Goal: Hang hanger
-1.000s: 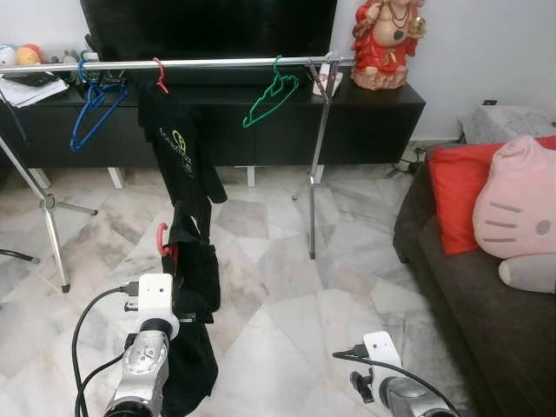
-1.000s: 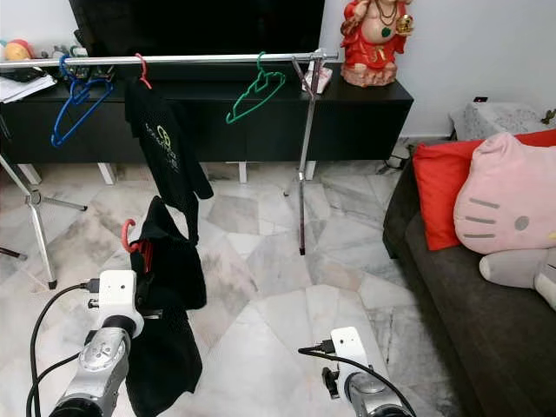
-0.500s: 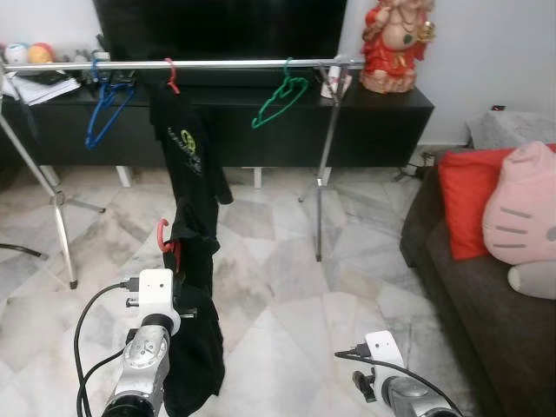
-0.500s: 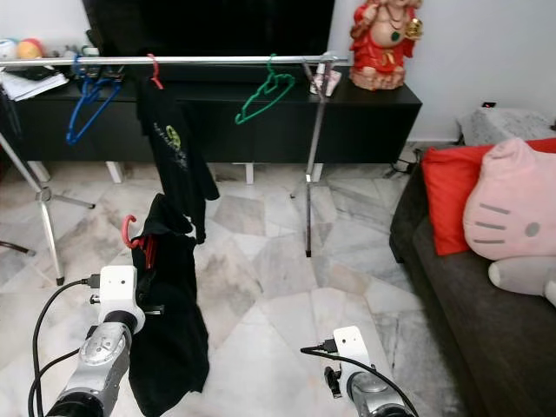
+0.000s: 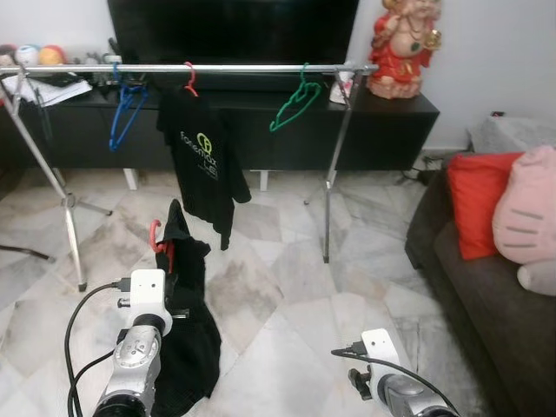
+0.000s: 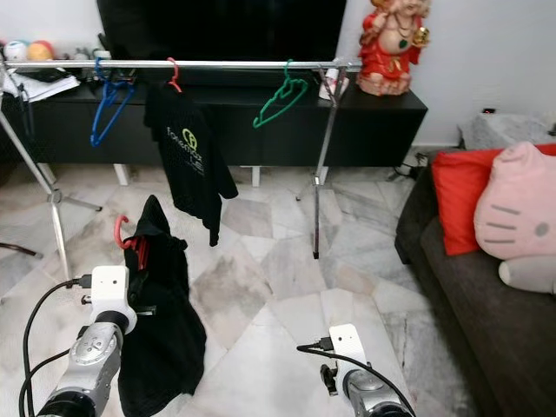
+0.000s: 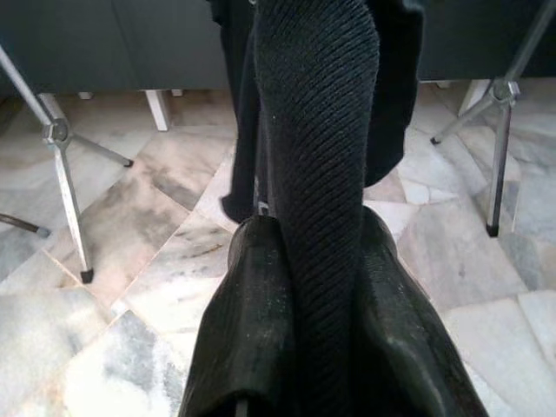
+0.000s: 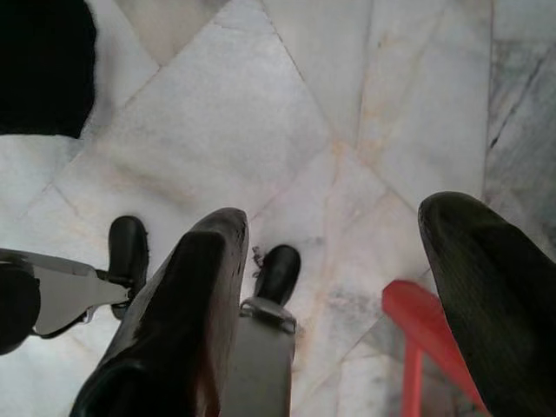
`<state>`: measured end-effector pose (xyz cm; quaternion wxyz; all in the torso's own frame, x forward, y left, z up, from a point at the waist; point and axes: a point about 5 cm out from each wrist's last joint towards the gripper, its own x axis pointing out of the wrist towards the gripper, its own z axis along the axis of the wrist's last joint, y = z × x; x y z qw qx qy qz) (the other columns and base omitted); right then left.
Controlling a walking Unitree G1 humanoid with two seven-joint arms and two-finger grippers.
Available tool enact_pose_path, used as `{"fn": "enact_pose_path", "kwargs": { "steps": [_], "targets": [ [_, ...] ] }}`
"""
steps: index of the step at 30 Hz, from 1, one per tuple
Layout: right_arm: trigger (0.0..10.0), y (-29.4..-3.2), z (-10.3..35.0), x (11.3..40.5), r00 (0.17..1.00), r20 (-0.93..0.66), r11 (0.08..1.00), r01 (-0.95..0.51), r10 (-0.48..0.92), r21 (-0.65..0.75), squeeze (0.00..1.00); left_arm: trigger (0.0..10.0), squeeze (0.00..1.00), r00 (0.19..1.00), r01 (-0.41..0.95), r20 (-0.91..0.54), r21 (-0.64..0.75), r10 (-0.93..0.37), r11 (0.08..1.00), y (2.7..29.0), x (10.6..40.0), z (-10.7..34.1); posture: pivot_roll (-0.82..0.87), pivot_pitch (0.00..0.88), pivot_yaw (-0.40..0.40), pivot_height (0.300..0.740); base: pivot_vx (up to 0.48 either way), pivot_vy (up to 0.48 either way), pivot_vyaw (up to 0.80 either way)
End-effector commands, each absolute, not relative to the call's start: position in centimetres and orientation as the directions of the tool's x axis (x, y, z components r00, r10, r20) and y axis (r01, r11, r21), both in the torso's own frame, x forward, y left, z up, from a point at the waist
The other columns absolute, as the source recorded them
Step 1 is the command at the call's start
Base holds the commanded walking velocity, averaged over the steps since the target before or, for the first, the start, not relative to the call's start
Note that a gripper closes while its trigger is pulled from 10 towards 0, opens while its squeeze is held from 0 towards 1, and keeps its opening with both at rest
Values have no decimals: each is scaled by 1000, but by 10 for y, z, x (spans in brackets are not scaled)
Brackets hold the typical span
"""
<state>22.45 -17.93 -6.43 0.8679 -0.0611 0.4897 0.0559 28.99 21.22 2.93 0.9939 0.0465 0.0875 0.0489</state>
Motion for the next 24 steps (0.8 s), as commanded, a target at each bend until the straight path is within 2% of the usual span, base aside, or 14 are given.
{"fn": "enact_pose_path", "kwargs": {
  "steps": [1,24],
  "targets": [
    [10000,-182,-64,224,513,-858,986,-153,28,-59,0,10000,0,986,-87,-135,84,98,993,211,297,38,-55,0,-42,740,0,251,0],
    [10000,-182,-65,223,512,-859,984,-167,31,-63,0,10000,0,986,-78,-142,81,89,994,210,293,35,-31,0,-44,740,0,252,0]
  ]
}}
